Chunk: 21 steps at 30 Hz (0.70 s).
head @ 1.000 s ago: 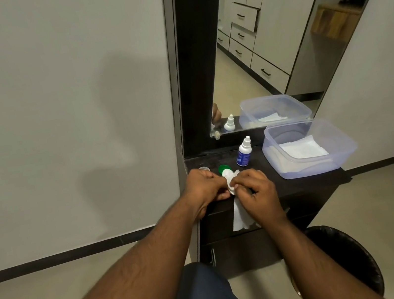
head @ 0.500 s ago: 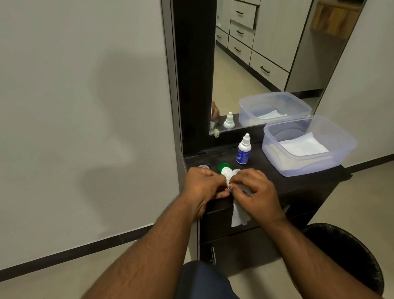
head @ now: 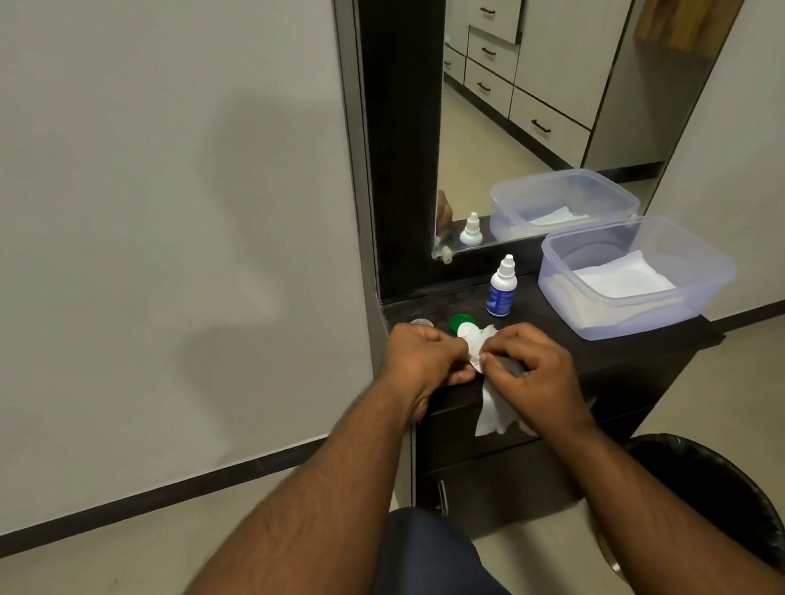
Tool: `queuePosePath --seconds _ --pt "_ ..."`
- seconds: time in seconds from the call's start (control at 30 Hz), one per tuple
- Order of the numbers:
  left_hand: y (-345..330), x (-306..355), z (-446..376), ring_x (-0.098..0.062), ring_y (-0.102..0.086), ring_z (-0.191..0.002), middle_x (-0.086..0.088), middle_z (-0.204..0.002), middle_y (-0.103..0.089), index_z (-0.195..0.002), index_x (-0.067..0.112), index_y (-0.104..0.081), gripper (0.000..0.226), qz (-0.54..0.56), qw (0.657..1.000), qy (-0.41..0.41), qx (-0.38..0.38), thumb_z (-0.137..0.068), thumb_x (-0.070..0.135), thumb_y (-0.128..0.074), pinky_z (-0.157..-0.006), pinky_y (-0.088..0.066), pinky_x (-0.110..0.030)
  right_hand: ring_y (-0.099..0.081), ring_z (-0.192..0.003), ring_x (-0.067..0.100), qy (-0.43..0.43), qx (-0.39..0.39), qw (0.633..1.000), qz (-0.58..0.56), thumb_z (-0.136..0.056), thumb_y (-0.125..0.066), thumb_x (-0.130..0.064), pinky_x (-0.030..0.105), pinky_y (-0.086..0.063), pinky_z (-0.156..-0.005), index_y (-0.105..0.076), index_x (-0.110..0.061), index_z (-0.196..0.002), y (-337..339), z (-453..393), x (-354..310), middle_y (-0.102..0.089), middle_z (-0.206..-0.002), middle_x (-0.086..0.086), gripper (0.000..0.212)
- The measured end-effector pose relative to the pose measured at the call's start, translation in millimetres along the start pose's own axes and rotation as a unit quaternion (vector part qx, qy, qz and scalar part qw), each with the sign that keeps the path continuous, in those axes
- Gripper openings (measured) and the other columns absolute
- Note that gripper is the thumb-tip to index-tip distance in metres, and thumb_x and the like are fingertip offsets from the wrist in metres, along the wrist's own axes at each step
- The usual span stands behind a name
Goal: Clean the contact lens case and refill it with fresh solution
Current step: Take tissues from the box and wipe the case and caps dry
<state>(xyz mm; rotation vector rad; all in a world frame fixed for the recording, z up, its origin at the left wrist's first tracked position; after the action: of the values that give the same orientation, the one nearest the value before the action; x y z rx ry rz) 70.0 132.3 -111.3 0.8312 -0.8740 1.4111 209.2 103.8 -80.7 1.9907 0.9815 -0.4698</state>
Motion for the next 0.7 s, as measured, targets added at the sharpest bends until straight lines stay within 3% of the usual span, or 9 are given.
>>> queuePosePath --seconds 0.13,0.23,0.37,0.5,0.6,0.7 --pt "1 1 0 -0.019 -0.07 -0.061 -0.018 -0.078 -0.069 -0.082 -0.003 -0.07 0.002 -0.001 1.0 -0.006 0.0 -0.08 -0.003 -0.069 -0.059 -0.06 -0.026 -0.061 -0.083 0.019 -0.034 0.002 0.999 -0.001 -0.077 -0.07 0.002 0.021 -0.048 -0.078 -0.073 -0.004 -0.084 -1 -4 4 -0.065 -0.085 0.005 0.009" --pt "0 1 1 -0.019 -0.07 -0.063 -0.018 -0.08 -0.07 -0.083 -0.003 -0.071 0.004 -0.011 1.0 -0.006 -0.004 -0.079 -0.003 -0.07 -0.061 -0.06 -0.027 -0.06 -0.087 0.021 0.001 -0.031 0.999 0.03 -0.077 -0.072 -0.002 0.026 -0.047 -0.079 -0.074 -0.004 -0.088 -7 -3 0 -0.066 -0.089 0.005 0.011" --pt "0 3 3 -0.019 -0.07 -0.062 -0.019 -0.079 -0.07 -0.082 -0.004 -0.071 0.004 -0.005 1.0 -0.008 -0.001 -0.079 -0.004 -0.07 -0.057 -0.06 -0.025 -0.061 -0.088 0.018 -0.062 -0.044 0.997 -0.018 -0.078 -0.071 -0.005 0.034 -0.052 -0.079 -0.075 -0.007 -0.085 -4 -8 8 -0.065 -0.087 -0.001 0.008" --pt "-1 2 4 -0.019 -0.071 -0.064 -0.018 -0.081 -0.071 -0.083 -0.003 -0.071 0.005 -0.001 1.0 -0.005 -0.003 -0.078 -0.004 -0.071 -0.056 -0.059 -0.024 -0.06 -0.093 0.012 -0.068 -0.105 0.991 -0.049 -0.079 -0.072 -0.006 0.022 -0.049 -0.082 -0.076 -0.011 -0.086 -4 -7 7 -0.063 -0.092 -0.004 0.01" --pt "1 3 5 -0.019 -0.07 -0.061 -0.019 -0.079 -0.07 -0.087 -0.006 -0.071 0.007 -0.002 1.0 -0.003 0.004 -0.08 -0.005 -0.068 -0.053 -0.058 -0.023 -0.061 -0.088 0.004 -0.123 -0.085 0.986 -0.075 -0.077 -0.07 0.0 0.013 -0.046 -0.076 -0.073 -0.017 -0.079 3 -10 14 -0.064 -0.088 -0.009 0.017" --pt "1 3 5 -0.019 -0.069 -0.061 -0.021 -0.083 -0.069 -0.089 -0.008 -0.07 0.009 -0.001 1.0 -0.006 0.005 -0.081 -0.005 -0.068 -0.053 -0.059 -0.023 -0.062 -0.087 0.005 -0.123 -0.093 0.984 -0.093 -0.075 -0.071 0.001 0.011 -0.047 -0.075 -0.071 -0.019 -0.076 1 -11 13 -0.065 -0.086 -0.008 0.02"
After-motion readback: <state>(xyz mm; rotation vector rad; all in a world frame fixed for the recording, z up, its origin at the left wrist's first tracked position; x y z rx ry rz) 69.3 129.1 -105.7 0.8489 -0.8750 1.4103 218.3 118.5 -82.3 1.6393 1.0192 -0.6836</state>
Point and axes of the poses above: each hand's wrist, its own z-axis away from the middle knuckle, its own y-axis out of the back of the hand, x = y × z, the point moved 7 cm from there along -z, towards the middle knuckle
